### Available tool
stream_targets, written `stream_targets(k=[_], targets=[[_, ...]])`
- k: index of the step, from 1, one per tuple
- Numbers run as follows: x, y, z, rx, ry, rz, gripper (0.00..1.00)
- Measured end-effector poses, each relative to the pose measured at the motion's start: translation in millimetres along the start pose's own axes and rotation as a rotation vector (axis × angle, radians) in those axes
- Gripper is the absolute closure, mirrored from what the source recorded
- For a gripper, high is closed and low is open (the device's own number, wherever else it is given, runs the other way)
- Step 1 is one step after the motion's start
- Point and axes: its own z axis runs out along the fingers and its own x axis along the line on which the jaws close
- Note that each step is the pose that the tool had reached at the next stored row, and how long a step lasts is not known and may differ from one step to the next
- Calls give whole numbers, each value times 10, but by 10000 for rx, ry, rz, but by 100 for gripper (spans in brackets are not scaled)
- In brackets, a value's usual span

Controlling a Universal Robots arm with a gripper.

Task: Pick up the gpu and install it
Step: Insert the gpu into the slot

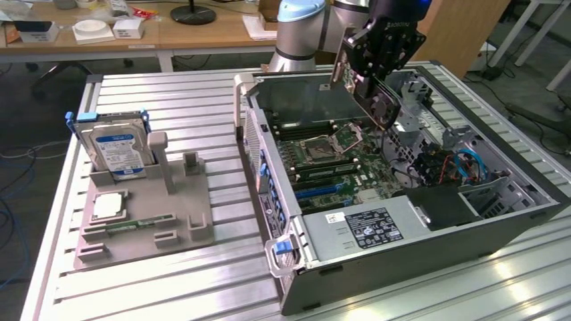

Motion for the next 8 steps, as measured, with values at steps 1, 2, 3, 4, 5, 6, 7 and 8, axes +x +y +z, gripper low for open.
stream_targets(k=[1, 2, 3, 4, 5, 6, 7, 8], targets=[[0, 0, 0, 0, 0, -12, 73], [0, 0, 0, 0, 0, -23, 73], [0, 0, 0, 0, -1, -35, 73], [0, 0, 0, 0, 0, -48, 73], [0, 0, 0, 0, -1, -60, 73], [0, 0, 0, 0, -1, -73, 73], [0, 0, 0, 0, -1, -85, 73], [0, 0, 0, 0, -1, -98, 73]])
